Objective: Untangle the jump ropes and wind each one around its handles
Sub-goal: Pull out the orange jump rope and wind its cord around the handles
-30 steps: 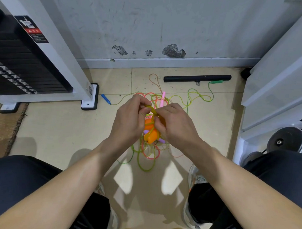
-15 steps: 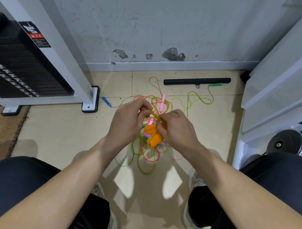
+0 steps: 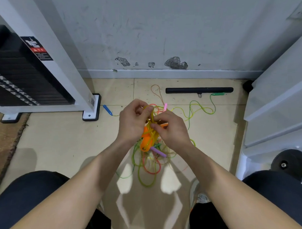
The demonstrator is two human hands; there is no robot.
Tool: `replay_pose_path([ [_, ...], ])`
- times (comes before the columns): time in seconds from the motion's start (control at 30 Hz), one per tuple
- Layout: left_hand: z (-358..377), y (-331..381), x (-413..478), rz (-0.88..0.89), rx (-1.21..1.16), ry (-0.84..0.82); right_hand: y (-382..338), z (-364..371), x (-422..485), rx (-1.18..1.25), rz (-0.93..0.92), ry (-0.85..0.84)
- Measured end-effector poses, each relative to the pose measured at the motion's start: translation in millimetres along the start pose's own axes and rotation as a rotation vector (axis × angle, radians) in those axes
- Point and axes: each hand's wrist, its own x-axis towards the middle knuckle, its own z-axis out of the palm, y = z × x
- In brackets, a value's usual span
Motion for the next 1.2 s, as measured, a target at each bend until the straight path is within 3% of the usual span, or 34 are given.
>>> replay_pose_path([
  [0.2,12.2,8.7,91.6,-0.104,-0.124,0.070,7.4,9.4,78.5,0.189,0.020,0.148],
  [0.43,14.0,72.0,145.7,-0.181,-0.121,-0.018,-42.7,-44.2,152.4,0.192,0.202,0.239],
  [0.7,-40.6,283.2,147.0,-0.097,-0.102,-0.036,-219.4,-181.3,186.9,0.216,0.222,0.326],
  [0.93,-99.5,485.2,161.1,-0.099,-0.069,0.066,-394.6,-309.9,219.3,0.298,0.172,0.319],
  [1.2,-141.3,667.5,182.6,-0.021,-0.083,0.054,-532.1,-416.9,252.7,0.424,0.194,0.436],
])
